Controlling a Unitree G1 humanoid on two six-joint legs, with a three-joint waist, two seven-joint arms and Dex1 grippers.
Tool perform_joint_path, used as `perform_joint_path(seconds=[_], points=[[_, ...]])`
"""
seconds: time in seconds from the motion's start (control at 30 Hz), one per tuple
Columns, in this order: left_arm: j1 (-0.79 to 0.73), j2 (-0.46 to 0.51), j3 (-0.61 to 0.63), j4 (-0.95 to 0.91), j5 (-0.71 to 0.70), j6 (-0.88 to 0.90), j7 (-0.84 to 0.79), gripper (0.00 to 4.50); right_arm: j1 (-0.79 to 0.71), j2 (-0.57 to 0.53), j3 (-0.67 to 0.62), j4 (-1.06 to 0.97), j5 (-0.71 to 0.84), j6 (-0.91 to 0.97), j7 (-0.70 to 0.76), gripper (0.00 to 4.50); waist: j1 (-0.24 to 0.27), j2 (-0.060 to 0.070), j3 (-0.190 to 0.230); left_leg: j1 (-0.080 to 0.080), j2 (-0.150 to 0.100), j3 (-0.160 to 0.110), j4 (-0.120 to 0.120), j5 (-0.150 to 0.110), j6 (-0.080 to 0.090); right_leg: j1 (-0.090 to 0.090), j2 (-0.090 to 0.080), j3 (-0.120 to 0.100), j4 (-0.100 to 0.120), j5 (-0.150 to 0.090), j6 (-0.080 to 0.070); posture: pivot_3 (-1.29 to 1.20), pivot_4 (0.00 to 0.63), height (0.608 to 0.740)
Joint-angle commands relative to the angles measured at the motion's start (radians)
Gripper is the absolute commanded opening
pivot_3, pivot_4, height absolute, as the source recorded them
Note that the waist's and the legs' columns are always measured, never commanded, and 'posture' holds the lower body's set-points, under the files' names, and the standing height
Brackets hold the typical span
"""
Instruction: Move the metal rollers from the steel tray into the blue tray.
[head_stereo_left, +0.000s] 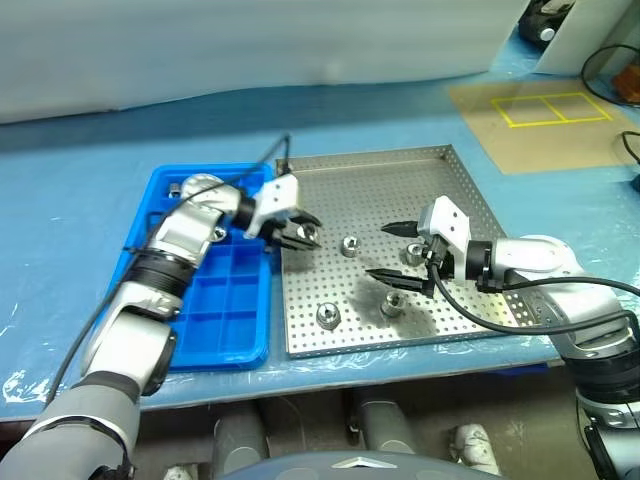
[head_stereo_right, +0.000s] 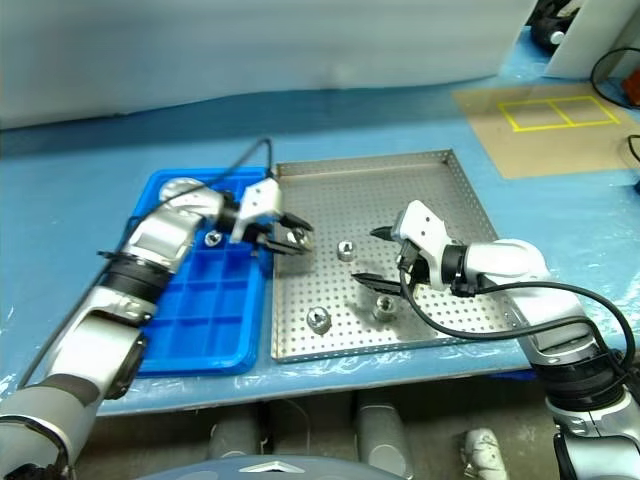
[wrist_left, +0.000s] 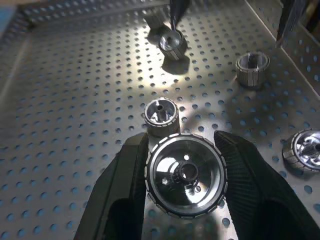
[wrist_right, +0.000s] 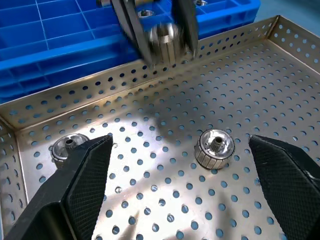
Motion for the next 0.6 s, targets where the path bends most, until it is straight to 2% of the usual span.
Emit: perform_joint_path(seconds=[0.03,0.17,0.3,0.43,0.6], points=[[0.009,0.021,0.098,-0.173,-0.136,0.177,0.056,1.76,-0.065,0.025,0.026,0.048,-0.022,-0.062,0.026,4.5,0.013,0.0,0.0,0.0,0.0,0.0,0.0,0.0,0.0,0.0,0.0,0.0,0.0,0.0,0.0,-0.22,0.15,0.74],[0.071,0.058,0.127,-0.311,-0.189,0.275,0.112,1.76,-0.127,0.05,0.066,0.128,-0.05,-0.111,0.065,4.5,0.038,0.001,0.0,0.001,0.0,0.0,0.001,0.0,0.0,0.001,-0.001,0.0,0.001,0.0,0.0,-0.17,0.15,0.74],[0.183,0.149,0.194,-0.424,-0.228,0.298,0.143,1.76,-0.167,0.072,0.086,0.189,-0.066,-0.146,0.098,4.5,0.046,0.001,0.001,0.0,0.0,0.0,0.0,0.0,-0.001,0.001,-0.001,-0.001,0.001,0.0,0.0,-0.11,0.15,0.74],[0.332,0.286,0.304,-0.444,-0.226,0.187,0.115,1.76,-0.194,0.1,0.111,0.24,-0.085,-0.18,0.127,4.5,0.042,0.001,0.001,0.0,0.001,0.0,-0.002,0.002,-0.003,-0.001,0.0,-0.002,0.002,0.0,0.0,-0.07,0.15,0.74],[0.494,0.444,0.443,-0.34,-0.181,0.089,0.127,1.76,-0.238,0.144,0.137,0.31,-0.11,-0.221,0.164,4.5,0.057,0.001,0.001,0.001,0.001,0.0,-0.003,0.002,-0.004,-0.001,0.0,-0.002,0.002,0.0,0.0,0.01,0.15,0.74]])
